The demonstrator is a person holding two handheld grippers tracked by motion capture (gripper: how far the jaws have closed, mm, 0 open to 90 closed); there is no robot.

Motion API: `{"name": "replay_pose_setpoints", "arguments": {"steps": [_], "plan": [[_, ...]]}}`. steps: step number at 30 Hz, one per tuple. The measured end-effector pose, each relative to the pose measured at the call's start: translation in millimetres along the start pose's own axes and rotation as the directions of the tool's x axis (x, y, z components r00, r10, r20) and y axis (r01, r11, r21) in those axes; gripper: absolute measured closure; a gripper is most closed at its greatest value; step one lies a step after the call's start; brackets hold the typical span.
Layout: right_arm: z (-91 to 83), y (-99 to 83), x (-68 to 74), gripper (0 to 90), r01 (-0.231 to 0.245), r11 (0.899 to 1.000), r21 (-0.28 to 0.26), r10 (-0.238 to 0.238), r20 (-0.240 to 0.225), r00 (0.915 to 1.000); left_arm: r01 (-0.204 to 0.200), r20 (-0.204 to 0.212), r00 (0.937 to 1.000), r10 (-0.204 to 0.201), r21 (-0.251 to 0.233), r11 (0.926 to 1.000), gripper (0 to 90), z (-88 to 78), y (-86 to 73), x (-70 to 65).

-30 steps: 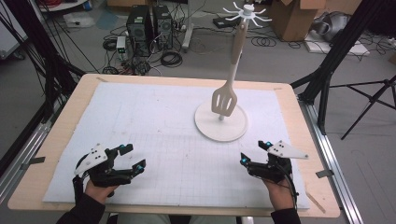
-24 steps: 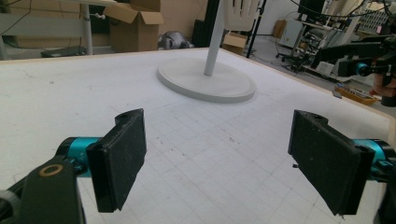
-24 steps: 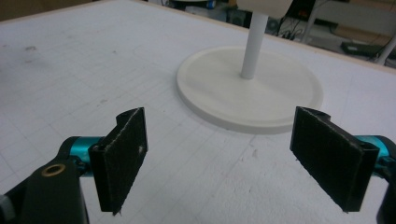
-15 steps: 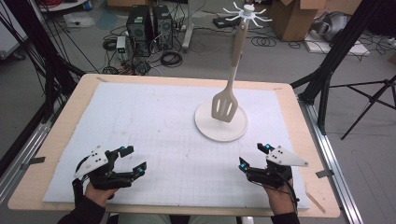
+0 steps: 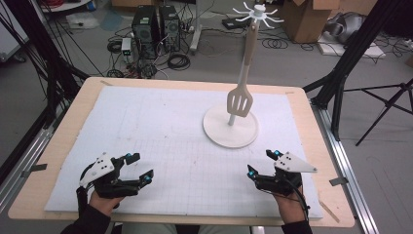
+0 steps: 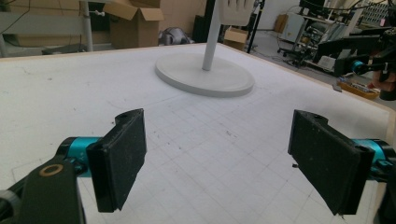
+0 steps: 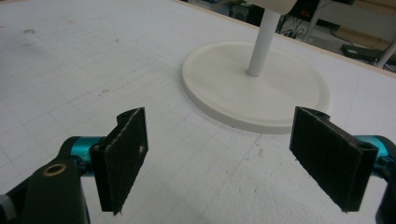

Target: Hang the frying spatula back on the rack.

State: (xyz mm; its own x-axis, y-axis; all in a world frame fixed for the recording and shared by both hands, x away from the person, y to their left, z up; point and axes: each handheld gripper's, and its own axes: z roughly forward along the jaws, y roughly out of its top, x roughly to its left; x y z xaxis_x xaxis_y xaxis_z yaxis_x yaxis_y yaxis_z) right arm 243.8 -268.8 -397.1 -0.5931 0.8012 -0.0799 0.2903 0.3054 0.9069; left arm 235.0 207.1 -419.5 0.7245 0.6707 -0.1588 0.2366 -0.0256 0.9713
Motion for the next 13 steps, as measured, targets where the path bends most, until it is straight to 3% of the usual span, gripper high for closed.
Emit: {"name": "replay_pose_setpoints", "arguments": {"steps": [13], "plan": [[2.6,-1.6,-1.3,18.1,-0.003,1.000,0.021,0.003,0.004,1.0000,-0.002,0.000,1.0000,0.002,0.013,0.9999,20.3,1.0,-0.8,0.5]]}}
